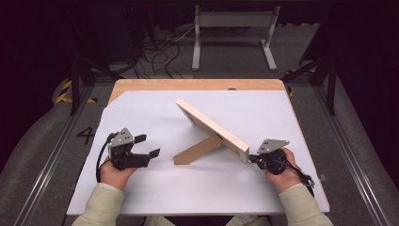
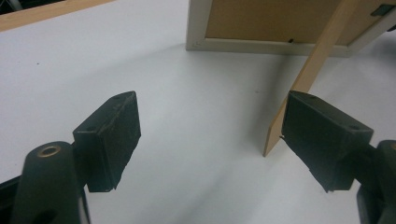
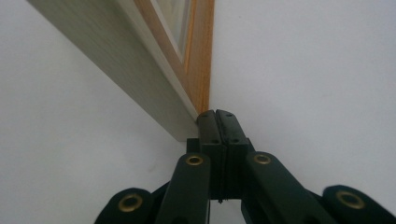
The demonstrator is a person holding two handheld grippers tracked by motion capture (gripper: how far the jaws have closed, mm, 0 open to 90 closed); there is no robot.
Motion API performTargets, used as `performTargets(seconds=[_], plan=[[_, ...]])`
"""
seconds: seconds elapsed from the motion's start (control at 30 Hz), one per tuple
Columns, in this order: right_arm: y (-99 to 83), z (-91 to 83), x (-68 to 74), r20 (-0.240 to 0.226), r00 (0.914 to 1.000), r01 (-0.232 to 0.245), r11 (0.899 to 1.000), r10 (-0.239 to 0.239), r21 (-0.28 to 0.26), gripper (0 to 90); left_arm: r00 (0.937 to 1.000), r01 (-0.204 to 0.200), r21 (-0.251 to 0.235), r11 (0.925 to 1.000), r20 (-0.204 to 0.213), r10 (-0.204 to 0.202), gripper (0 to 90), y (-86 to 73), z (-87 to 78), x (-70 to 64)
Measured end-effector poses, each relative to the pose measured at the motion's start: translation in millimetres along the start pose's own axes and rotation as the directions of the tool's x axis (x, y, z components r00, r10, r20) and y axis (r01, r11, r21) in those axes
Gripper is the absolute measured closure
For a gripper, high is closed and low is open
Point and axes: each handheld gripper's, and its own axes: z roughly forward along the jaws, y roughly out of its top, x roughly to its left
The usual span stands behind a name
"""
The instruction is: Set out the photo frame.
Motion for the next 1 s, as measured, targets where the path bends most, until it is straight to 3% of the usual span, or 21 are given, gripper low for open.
performTargets(seconds=[0.47, 0.8, 1.0], plan=[[6.8, -1.2, 22.4, -0.07, 0.9961, 0.055, 0.999, -0.054, -0.001, 90.0, 0.9999, 0.012, -0.002, 0.9999, 0.002, -0.012, 19.9, 0.3, 0.2, 1.2], [13.1, 1.5, 40.2, -0.126, 0.9867, 0.103, 0.995, -0.102, -0.003, 90.0, 0.9998, 0.018, -0.003, 0.9998, -0.012, -0.018, 19.9, 0.0, -2.2, 4.3], [15.9, 3.7, 51.7, -0.169, 0.9769, 0.131, 0.991, -0.131, -0.015, 90.0, 0.9997, 0.021, 0.001, 0.9998, -0.01, -0.021, 19.9, 0.0, -2.0, 4.4]])
